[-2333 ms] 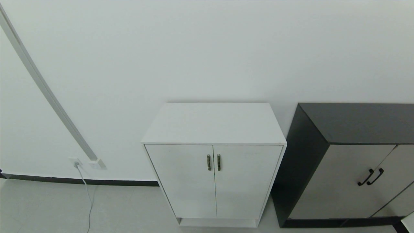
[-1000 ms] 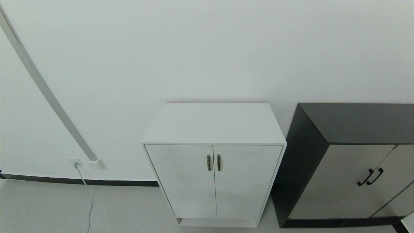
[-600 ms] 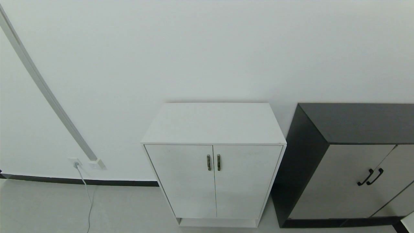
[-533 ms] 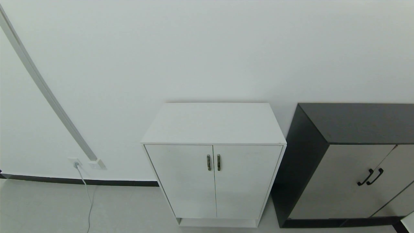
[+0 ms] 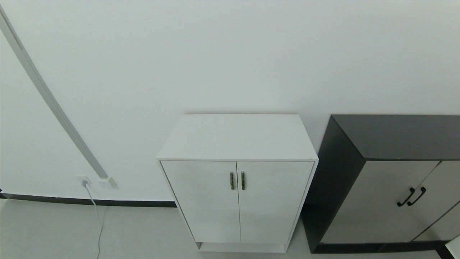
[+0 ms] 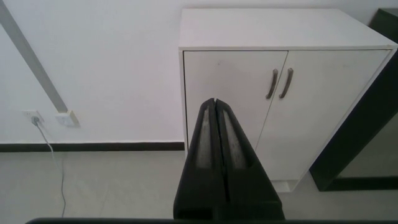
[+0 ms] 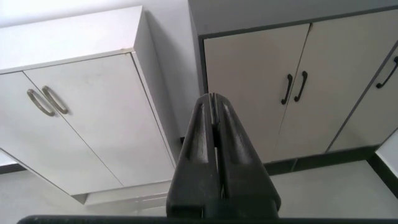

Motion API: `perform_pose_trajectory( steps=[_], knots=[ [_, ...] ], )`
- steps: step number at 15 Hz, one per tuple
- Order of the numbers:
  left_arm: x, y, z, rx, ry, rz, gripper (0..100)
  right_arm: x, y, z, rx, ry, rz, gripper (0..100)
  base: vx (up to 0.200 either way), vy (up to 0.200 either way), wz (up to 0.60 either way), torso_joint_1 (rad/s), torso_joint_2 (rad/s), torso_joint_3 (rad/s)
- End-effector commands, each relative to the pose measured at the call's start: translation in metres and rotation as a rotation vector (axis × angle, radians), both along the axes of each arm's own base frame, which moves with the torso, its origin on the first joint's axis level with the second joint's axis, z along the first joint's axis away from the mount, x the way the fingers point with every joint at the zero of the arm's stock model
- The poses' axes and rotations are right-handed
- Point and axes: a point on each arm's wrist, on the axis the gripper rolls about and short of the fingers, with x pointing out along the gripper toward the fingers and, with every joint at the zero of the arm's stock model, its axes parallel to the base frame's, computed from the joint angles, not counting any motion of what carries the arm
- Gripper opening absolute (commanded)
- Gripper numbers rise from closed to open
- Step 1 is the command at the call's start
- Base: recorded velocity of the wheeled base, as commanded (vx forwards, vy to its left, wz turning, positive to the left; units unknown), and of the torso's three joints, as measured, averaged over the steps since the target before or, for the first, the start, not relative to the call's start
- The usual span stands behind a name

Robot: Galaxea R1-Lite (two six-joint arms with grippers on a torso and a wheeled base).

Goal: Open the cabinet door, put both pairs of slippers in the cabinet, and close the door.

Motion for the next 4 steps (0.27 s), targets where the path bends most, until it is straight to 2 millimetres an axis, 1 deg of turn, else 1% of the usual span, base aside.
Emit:
perform_pose_trajectory(
  steps=[1, 4],
  knots=[
    [0.0001, 0.0000, 0.0001, 0.000, 0.001, 0.000, 0, 0.0002, 0.0000, 0.0001, 0.000, 0.002, 0.000, 0, 0.000, 0.000, 0.00, 0.000, 0.00, 0.000],
    [0.0001, 0.0000, 0.0001, 0.000, 0.001, 0.000, 0, 0.0002, 0.0000, 0.0001, 0.002, 0.002, -0.001, 0, 0.000, 0.000, 0.00, 0.000, 0.00, 0.000]
  ],
)
